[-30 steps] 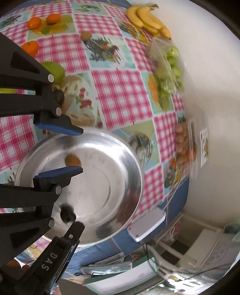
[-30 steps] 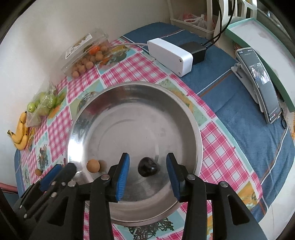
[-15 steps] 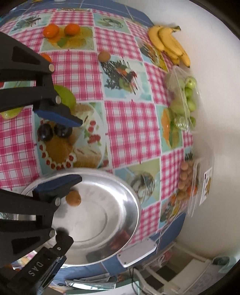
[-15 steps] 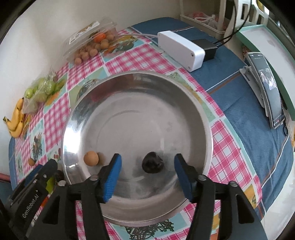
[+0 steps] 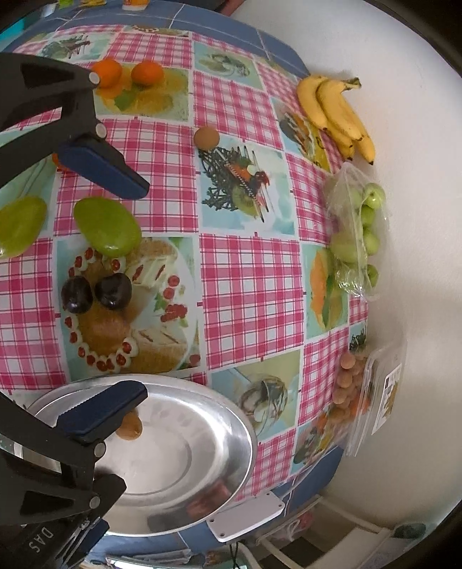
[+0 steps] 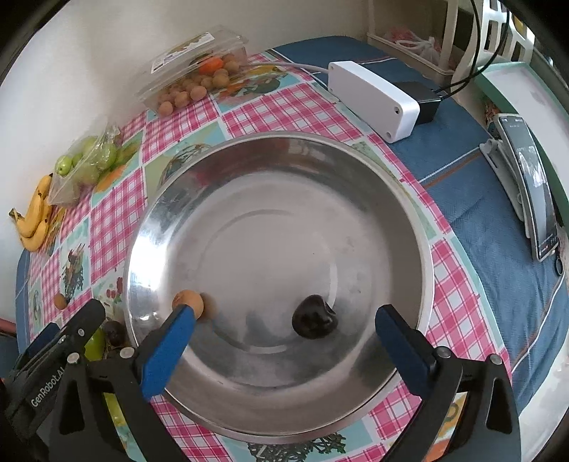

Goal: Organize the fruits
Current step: 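Withdraw both open tools from the steel bowl back over the fruits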

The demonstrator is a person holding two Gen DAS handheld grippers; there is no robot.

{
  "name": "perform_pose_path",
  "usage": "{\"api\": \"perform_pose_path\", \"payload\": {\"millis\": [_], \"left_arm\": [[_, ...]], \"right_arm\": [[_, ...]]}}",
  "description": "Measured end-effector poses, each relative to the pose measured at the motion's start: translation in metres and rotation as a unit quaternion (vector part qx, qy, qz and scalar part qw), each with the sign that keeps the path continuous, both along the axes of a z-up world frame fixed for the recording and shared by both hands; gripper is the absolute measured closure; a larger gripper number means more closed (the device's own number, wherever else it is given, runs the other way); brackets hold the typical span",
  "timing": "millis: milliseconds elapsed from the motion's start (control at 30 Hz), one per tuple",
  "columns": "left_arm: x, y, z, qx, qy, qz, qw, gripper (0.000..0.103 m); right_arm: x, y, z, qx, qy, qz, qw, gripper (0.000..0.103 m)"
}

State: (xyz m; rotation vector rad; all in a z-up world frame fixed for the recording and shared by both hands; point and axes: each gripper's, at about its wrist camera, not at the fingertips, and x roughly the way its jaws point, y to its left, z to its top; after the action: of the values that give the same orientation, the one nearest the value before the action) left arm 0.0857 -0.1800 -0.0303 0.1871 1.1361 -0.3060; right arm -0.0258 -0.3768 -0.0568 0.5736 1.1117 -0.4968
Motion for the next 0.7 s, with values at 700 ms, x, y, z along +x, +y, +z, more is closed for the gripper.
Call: {"api": "perform_pose_path", "payload": {"millis": [700], "left_arm": [[0.008, 0.013, 0.005, 0.054, -0.013, -0.014, 0.9983, 0.000]], "right_arm": [[-0.004, 0.004, 0.007, -0.002, -0.001, 0.008, 1.000, 0.002]]}}
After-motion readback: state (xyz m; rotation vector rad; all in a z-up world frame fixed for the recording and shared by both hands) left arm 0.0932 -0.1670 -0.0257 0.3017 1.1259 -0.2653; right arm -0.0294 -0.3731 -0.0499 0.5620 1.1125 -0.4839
